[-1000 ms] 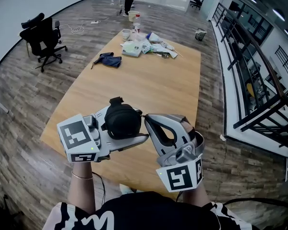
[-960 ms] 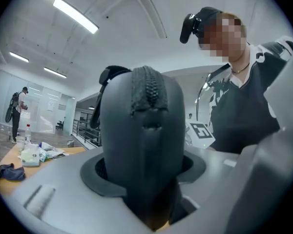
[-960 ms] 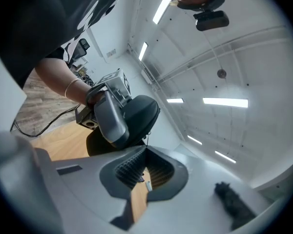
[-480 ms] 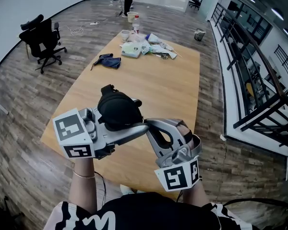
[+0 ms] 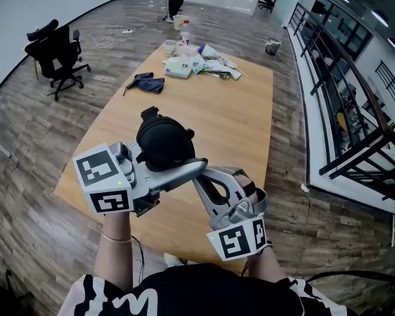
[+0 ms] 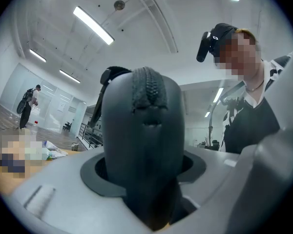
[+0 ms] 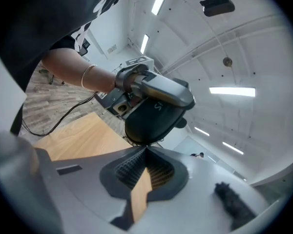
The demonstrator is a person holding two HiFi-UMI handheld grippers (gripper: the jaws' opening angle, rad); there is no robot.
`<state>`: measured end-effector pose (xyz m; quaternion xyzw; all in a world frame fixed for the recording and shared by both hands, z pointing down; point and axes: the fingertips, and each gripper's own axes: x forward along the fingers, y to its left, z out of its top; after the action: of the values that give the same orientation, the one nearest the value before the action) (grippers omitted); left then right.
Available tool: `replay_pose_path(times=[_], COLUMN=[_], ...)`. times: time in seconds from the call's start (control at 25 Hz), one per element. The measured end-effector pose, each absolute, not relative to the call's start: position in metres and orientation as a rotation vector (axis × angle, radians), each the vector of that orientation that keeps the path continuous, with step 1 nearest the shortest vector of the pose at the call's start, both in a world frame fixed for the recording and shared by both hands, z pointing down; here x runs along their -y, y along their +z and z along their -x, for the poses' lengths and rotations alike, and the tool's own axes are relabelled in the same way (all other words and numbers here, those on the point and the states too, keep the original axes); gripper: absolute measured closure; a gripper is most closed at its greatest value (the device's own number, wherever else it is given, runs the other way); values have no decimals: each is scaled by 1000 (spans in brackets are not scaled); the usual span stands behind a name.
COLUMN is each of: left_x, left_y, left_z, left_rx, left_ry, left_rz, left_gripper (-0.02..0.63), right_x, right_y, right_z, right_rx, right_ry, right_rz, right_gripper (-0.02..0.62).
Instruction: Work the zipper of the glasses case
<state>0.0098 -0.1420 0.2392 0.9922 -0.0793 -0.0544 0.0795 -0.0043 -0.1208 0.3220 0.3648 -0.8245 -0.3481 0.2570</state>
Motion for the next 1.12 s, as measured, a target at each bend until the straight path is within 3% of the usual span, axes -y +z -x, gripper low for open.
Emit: replay_pose_path(times=[0.16, 0.32, 0.84, 1.12], left_x=[145, 153, 158, 175], left_y=[236, 203, 220, 248], left_z=[-12, -1, -4, 5], left_rx=[266, 282, 414, 764], left_ry=[-180, -458, -225, -189], left_rz=[-2973, -2907, -2978, -2916], left_gripper=[345, 347, 345, 342], right_x=[121, 104, 129, 139], right_y=[331, 363, 284, 265], right_z=[8, 33, -6, -26], right_rx=[2280, 2354, 2651, 2649], right_ry=[-879, -806, -446, -378], right_rz=[-957, -830, -1370, -1520], right_gripper=[591, 591, 590, 589])
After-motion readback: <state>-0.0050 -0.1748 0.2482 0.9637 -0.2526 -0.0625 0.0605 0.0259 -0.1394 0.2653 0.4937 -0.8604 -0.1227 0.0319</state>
